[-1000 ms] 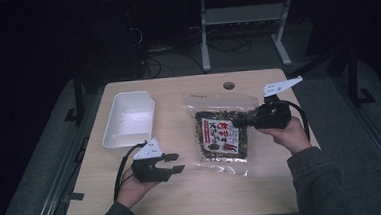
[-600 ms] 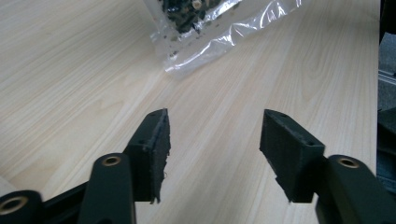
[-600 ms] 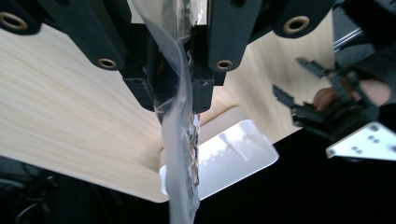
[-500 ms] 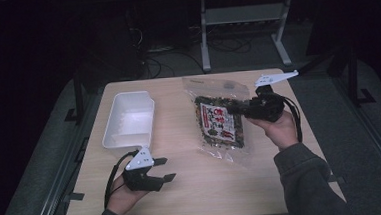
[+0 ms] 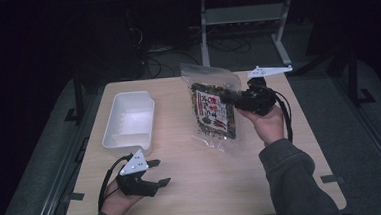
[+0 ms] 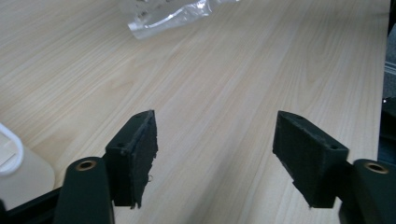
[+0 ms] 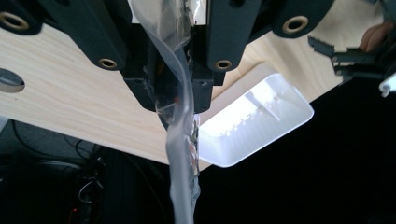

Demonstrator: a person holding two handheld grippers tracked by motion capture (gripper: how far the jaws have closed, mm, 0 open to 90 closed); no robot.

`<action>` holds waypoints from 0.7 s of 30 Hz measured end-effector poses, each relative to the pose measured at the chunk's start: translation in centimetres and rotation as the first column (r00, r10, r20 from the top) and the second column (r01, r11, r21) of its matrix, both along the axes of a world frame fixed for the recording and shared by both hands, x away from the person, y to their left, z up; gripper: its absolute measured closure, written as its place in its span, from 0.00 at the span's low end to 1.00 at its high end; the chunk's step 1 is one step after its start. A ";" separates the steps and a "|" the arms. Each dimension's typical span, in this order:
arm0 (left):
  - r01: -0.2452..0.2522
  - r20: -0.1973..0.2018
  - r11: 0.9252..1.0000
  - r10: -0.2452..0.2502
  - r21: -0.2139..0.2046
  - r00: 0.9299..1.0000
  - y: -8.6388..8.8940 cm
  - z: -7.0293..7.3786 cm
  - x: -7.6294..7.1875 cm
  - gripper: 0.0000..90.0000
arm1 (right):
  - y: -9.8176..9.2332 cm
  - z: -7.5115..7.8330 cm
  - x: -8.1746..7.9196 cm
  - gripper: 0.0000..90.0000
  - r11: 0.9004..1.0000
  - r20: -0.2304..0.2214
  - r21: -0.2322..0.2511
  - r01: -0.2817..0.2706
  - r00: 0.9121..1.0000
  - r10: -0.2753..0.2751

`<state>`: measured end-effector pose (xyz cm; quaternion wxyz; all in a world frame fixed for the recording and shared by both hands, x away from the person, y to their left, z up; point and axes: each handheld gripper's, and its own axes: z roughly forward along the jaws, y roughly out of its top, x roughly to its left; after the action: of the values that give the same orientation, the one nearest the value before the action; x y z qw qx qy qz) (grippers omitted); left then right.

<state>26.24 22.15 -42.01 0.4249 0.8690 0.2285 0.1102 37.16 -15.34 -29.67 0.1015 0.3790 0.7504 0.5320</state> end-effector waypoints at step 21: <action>-0.046 0.004 0.999 0.046 0.027 0.999 1.7 -0.5 0.0 0.22 | 3.1 1.8 1.0 0.84 0.995 0.057 0.068 0.071 0.996 -0.074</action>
<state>26.20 23.85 -42.52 0.4107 0.8690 0.2462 0.1248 38.20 -12.23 -27.89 0.1304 0.3932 0.7148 0.5635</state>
